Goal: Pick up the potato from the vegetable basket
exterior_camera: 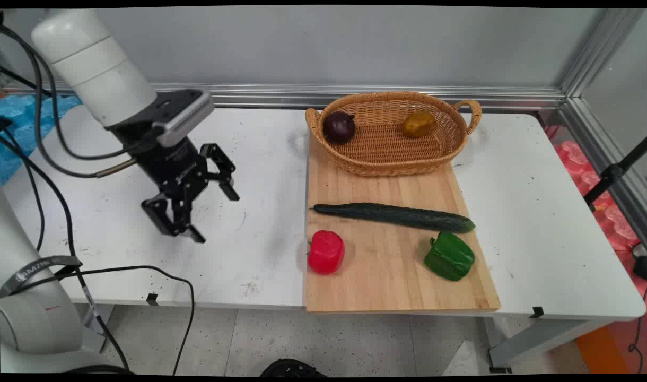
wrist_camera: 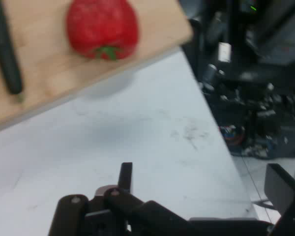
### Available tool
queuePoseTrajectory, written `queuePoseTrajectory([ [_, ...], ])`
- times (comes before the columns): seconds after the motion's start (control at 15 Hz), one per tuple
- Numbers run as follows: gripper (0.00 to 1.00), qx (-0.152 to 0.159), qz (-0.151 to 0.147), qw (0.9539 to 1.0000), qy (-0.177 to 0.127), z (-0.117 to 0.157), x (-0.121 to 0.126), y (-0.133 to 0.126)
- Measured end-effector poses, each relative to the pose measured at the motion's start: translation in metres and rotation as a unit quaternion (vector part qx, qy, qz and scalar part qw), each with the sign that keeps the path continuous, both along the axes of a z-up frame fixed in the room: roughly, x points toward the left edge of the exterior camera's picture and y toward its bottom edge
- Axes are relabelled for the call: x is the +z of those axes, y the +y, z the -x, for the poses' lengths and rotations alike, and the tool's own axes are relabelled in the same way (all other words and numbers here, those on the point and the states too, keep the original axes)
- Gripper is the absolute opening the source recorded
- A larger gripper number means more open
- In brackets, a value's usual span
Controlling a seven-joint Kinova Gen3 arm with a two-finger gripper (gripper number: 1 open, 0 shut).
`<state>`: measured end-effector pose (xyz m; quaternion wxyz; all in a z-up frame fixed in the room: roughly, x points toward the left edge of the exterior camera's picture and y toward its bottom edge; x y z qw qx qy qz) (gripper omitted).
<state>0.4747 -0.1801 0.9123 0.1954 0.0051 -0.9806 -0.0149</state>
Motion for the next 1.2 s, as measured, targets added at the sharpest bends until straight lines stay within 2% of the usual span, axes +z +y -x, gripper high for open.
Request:
queuePoseTrajectory([
  [0.13, 1.00, 0.035, 0.001, 0.9994, 0.002, -0.001, 0.002, -0.006],
  [0.27, 1.00, 0.081, 0.003, 0.9966, 0.008, 0.000, 0.005, -0.018],
  [0.4, 1.00, 0.127, 0.005, 0.9917, 0.018, 0.005, 0.009, -0.032],
  [0.6, 1.00, 0.175, 0.007, 0.9841, 0.029, 0.013, 0.014, -0.050],
  [0.67, 1.00, 0.196, 0.009, 0.9800, 0.034, 0.017, 0.016, -0.058],
  [0.87, 1.00, 0.263, 0.017, 0.9633, 0.051, 0.033, 0.021, -0.092],
  [1.0, 1.00, 0.305, 0.023, 0.9500, 0.061, 0.047, 0.022, -0.119],
  [1.2, 1.00, 0.353, 0.033, 0.9321, 0.075, 0.068, 0.018, -0.159],
])
